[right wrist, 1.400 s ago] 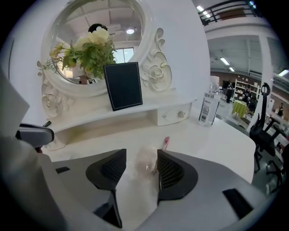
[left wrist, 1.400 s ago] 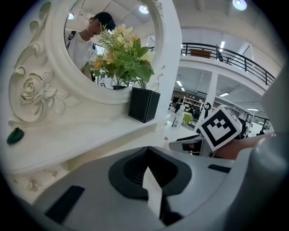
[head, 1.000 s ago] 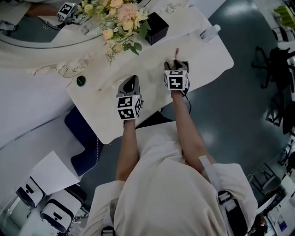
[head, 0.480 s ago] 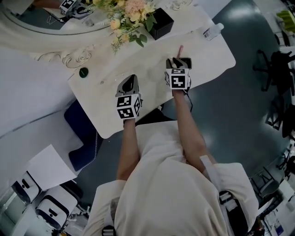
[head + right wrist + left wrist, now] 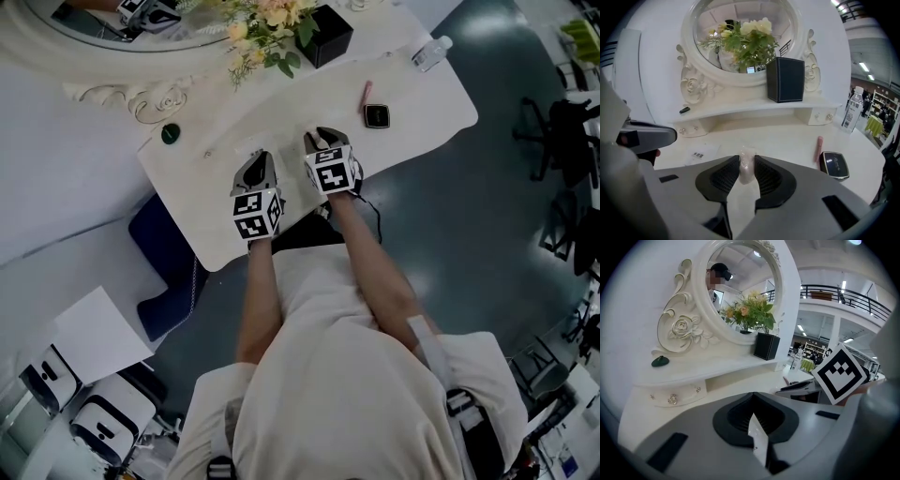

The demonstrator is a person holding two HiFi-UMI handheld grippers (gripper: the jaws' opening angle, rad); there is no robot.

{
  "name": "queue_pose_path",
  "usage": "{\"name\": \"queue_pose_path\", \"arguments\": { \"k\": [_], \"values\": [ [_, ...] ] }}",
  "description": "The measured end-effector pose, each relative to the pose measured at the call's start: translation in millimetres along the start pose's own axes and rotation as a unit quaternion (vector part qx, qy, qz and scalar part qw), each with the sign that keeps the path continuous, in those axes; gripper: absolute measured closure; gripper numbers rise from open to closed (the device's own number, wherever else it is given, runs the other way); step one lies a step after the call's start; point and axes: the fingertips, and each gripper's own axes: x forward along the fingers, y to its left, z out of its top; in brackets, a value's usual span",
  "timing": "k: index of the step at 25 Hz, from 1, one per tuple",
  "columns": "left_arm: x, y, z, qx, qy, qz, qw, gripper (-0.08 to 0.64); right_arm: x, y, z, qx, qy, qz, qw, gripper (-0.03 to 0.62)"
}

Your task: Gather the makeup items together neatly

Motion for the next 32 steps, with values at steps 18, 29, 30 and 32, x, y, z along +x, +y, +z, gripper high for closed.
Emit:
{"name": "queue_pose_path", "arguments": {
  "k": [18,29,30,32],
  "values": [
    [-7.1,9.7,8.5,0.005,-0.010,-0.004,0.9999,0.548,11.4,55.5,-22.2,-0.051,0.046,0.049,0.996,0.414],
    [0.0,2.8,10.3,0.009,-0.010,-0.016,0.9998,0.548,8.3,55.8,-15.8,-0.052,0.039,0.051,0.997,0.367],
    [0.2,2.2,10.2,0.009,-0.010,-0.017,0.9998,0.548,7.7,55.8,-15.2,-0.054,0.039,0.052,0.996,0.367],
    [0.8,1.4,9.6,0.008,-0.010,-0.017,0.9998,0.548,6.6,55.9,-13.9,-0.056,0.037,0.053,0.996,0.362]
  ]
}}
